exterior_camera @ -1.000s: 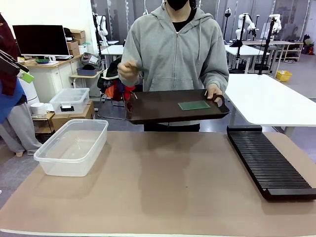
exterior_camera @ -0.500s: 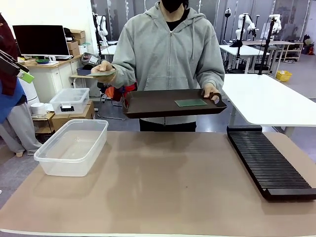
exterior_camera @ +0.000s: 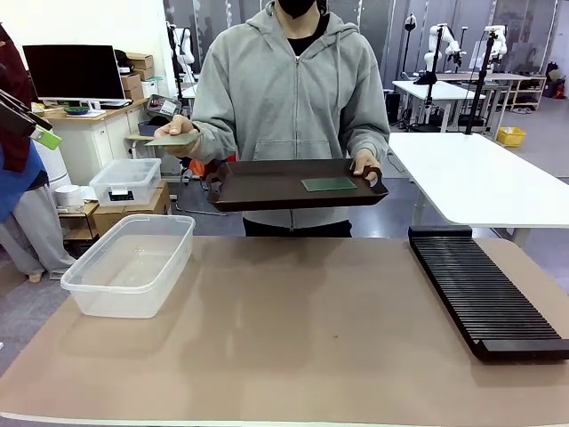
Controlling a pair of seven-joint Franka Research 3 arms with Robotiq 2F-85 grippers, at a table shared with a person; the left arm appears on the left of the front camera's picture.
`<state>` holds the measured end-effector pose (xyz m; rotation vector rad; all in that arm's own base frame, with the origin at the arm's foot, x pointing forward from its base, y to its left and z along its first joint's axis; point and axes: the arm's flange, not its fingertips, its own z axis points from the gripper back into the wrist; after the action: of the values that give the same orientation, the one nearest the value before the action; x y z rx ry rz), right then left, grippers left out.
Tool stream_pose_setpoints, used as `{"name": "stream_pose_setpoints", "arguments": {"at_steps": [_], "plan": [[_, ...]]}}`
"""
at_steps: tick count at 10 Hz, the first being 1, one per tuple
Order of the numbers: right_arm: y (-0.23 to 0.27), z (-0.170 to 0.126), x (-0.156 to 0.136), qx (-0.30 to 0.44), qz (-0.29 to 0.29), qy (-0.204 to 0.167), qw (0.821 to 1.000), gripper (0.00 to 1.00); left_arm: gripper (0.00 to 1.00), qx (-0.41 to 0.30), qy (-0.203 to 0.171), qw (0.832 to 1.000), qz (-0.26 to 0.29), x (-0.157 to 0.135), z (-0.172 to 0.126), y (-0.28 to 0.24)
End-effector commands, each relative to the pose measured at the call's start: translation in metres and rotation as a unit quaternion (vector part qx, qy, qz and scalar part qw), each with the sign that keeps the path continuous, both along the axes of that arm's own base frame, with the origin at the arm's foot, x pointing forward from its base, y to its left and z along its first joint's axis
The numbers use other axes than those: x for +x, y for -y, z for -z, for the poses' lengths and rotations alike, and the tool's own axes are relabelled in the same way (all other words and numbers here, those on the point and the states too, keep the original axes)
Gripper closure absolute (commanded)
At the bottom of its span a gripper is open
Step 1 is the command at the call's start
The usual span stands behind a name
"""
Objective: Sort PCBs into racks and boxes based on the side picked up.
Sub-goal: Pick up the Blank PCB handed by the Human.
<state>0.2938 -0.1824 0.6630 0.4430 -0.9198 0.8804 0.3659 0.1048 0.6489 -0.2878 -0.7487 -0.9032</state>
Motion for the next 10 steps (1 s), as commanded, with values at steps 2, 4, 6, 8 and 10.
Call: {"name": "stream_pose_setpoints", "arguments": {"at_steps": [2, 4, 6, 8, 10], "plan": [[0.0, 0.001, -0.0003, 0.0, -0.001, 0.001, 1.0, 0.0, 0.0, 0.0, -0.002, 1.0, 0.001, -0.0006, 0.0022, 0.0012], [0.0, 0.001, -0.0003, 0.0, -0.001, 0.001, 1.0, 0.0, 0.0, 0.0, -0.002, 1.0, 0.001, -0.0006, 0.0022, 0.0012], [0.0, 0.001, -0.0003, 0.0, -0.001, 0.001, 1.0, 0.0, 0.0, 0.0, -0.002, 1.0, 0.001, -0.0006, 0.0022, 0.0012], [0.0, 0.001, -0.0003, 0.0, -0.001, 0.001, 1.0, 0.0, 0.0, 0.0, -0.002, 1.0, 0.001, -0.0006, 0.0022, 0.0012], [0.0, 0.001, -0.0003, 0.0, -0.001, 0.001, 1.0, 0.0, 0.0, 0.0, -0.002, 1.0, 0.001, -0.0006, 0.0022, 0.0012]]}}
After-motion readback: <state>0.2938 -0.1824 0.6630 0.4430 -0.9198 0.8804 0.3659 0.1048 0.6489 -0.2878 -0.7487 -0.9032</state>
